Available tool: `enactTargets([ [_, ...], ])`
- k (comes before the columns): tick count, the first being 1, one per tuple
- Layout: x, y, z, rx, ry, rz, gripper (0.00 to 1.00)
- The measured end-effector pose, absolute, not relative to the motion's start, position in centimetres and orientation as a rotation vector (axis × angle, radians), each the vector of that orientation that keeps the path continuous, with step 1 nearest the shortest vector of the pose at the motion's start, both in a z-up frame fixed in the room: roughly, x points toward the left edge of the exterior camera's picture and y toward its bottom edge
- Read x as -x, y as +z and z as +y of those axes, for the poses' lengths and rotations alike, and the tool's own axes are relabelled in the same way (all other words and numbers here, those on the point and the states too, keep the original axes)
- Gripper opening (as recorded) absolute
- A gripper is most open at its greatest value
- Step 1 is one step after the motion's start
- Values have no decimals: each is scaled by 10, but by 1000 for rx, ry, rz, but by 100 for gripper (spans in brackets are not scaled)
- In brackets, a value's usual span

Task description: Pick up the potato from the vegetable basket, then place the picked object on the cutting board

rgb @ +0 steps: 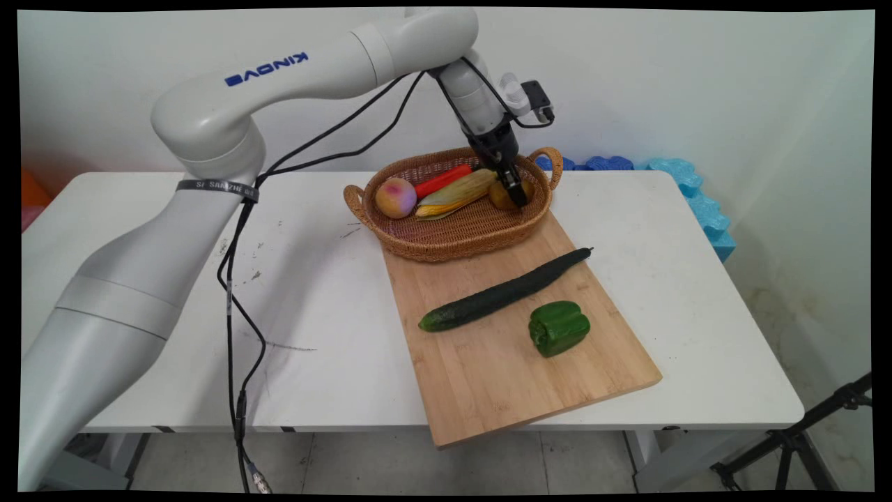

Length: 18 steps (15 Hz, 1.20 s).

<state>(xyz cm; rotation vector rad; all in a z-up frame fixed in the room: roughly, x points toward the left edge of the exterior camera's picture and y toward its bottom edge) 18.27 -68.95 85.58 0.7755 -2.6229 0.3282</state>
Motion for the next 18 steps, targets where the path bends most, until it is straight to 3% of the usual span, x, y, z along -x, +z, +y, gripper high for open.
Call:
enactTargets([
  [8,-182,870,-691,-786,341,-2583,0],
  [12,-184,910,-677,-822,367,-2534,0],
  [18,-192,992,-620,-889,357,-2441,0],
])
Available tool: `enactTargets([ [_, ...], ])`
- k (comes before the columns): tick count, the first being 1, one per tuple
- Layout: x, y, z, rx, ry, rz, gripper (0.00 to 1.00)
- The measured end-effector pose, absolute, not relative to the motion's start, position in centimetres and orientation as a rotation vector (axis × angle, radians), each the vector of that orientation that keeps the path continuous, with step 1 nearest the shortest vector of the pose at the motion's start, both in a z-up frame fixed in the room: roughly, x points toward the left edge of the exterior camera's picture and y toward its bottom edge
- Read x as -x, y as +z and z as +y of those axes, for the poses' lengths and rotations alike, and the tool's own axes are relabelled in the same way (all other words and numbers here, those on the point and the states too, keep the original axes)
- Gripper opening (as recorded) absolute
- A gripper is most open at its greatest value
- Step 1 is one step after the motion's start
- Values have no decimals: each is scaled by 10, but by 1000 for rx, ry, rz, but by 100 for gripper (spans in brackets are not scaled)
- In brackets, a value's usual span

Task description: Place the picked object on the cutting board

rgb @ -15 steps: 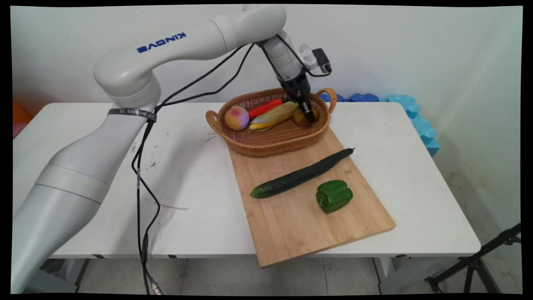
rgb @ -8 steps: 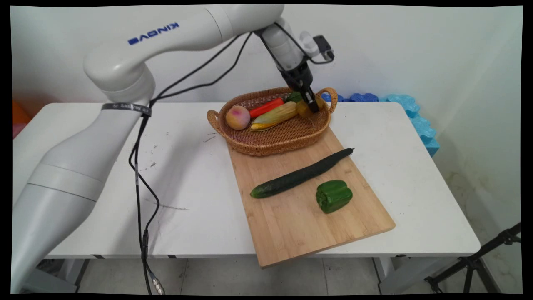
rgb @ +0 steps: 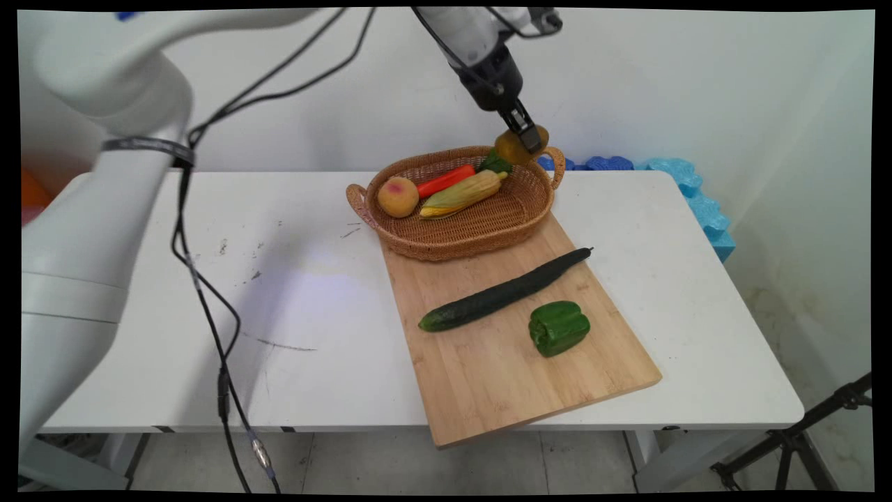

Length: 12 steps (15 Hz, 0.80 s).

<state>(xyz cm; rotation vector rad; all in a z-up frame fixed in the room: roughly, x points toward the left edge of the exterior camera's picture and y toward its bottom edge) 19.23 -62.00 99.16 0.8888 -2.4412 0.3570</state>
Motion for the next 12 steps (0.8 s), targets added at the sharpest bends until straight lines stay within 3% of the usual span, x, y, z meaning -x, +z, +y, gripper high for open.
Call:
enactTargets([
  [6,-213,1037,-530,-926,253,-2403,0],
  [12,-230,1035,-441,-902,154,-2428,0],
])
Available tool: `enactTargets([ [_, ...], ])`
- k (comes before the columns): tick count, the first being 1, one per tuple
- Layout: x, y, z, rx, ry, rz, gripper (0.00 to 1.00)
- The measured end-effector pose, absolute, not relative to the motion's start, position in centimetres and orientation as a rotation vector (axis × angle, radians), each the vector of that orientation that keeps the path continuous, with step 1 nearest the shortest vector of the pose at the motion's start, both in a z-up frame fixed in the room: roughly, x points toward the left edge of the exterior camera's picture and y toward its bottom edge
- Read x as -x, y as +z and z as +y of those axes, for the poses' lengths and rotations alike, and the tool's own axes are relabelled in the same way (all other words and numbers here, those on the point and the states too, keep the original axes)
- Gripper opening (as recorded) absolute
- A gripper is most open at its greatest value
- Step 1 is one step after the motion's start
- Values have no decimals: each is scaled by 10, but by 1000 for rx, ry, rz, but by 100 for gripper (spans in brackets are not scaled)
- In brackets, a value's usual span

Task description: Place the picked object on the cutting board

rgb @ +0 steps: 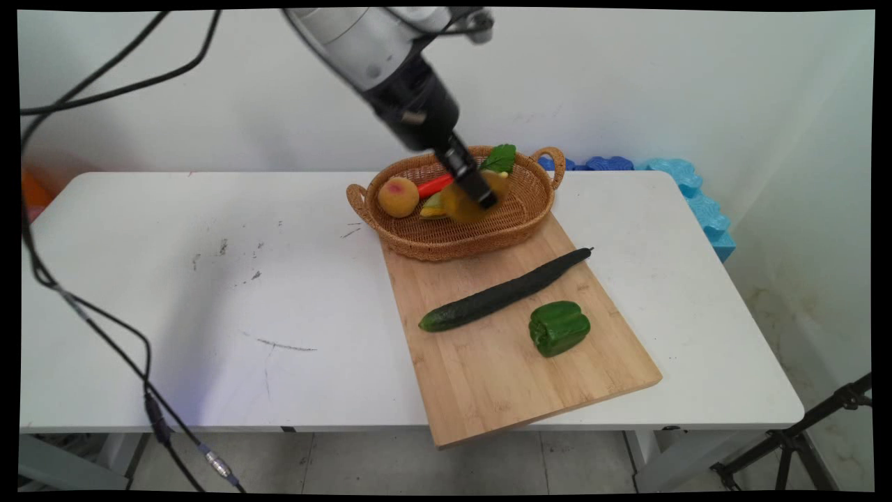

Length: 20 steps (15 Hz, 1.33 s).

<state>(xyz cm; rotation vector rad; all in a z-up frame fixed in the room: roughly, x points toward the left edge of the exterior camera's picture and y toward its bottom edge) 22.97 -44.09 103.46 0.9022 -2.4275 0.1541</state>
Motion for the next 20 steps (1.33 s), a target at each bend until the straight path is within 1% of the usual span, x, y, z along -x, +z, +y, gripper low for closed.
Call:
enactTargets([
  [4,-236,1010,-399,-895,131,-2457,0],
  [9,-230,966,-366,-903,120,-2473,0],
  [17,-196,893,-352,-908,128,-2489,0],
  [20,-185,872,-352,-908,134,-2489,0],
])
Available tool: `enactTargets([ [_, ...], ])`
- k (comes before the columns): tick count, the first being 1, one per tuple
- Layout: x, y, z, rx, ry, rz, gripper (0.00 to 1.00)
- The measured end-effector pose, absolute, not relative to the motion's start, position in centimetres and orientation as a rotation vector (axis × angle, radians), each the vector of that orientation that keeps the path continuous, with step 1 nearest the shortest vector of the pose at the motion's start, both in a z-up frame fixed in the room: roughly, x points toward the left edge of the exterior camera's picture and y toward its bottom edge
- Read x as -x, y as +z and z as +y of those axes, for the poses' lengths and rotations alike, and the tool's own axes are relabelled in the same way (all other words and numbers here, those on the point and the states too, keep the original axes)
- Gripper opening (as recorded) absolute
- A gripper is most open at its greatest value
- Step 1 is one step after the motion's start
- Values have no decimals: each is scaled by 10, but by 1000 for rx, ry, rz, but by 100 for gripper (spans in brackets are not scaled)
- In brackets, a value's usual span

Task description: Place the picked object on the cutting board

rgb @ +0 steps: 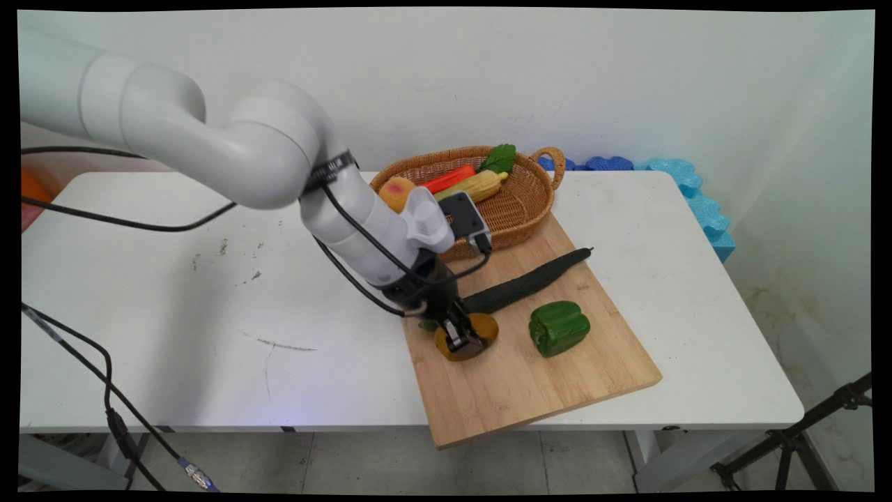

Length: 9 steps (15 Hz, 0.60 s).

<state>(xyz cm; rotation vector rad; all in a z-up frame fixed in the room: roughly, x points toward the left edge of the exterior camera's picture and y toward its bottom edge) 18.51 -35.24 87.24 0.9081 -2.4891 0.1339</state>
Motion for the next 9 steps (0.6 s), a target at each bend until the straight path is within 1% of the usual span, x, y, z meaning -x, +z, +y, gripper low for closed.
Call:
enactTargets([
  [3,-176,860,-353,-896,143,-2491,0],
  [7,-170,852,-354,-878,158,-2492,0],
  [8,-168,851,-354,-872,164,-2492,100],
  [9,-168,850,-355,-866,168,-2491,100],
])
